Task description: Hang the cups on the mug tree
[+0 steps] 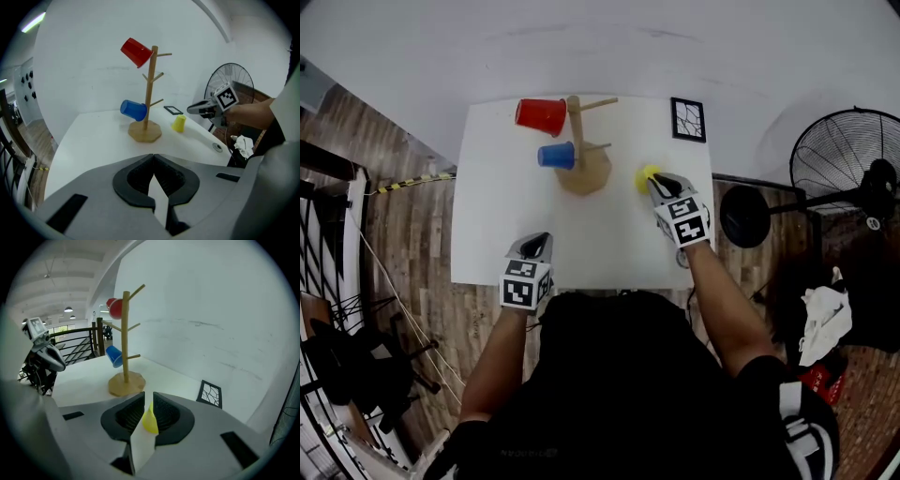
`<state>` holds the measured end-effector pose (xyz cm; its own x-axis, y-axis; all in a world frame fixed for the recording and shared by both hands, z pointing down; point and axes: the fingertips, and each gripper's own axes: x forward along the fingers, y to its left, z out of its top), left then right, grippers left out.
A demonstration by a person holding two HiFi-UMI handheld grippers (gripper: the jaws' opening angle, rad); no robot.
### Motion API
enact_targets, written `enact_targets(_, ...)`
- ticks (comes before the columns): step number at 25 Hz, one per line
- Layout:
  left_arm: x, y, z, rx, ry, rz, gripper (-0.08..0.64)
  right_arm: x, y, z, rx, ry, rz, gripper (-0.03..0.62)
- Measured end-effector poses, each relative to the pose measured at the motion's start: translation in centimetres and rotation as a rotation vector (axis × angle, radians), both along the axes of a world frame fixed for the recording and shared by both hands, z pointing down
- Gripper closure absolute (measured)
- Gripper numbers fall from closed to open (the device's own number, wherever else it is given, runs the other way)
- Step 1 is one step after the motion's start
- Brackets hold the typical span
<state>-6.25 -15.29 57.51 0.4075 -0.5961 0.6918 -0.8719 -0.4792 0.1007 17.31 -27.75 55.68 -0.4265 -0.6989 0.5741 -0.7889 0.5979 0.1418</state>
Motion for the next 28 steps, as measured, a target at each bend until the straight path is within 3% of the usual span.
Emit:
enact_targets(11,-1.5,1.7,-0.5,-0.011,-0.008,-0.083,0.543,1.2,-3.0,4.7,-0.131,0.087,0.012,0.377)
enact_targets(19,-4.2,2.5,-0.4,-0.019,-0.009,-0.169,0.543,1.4,-3.3,7.0,-0.221,0.120,0.008,0.365)
enact_targets(28,-4.5,1.9,-0.6,-0.017,-0.011,-0.125,0.543,0.7,-2.4,6.2,-0.199,0.124,0.003,0.365)
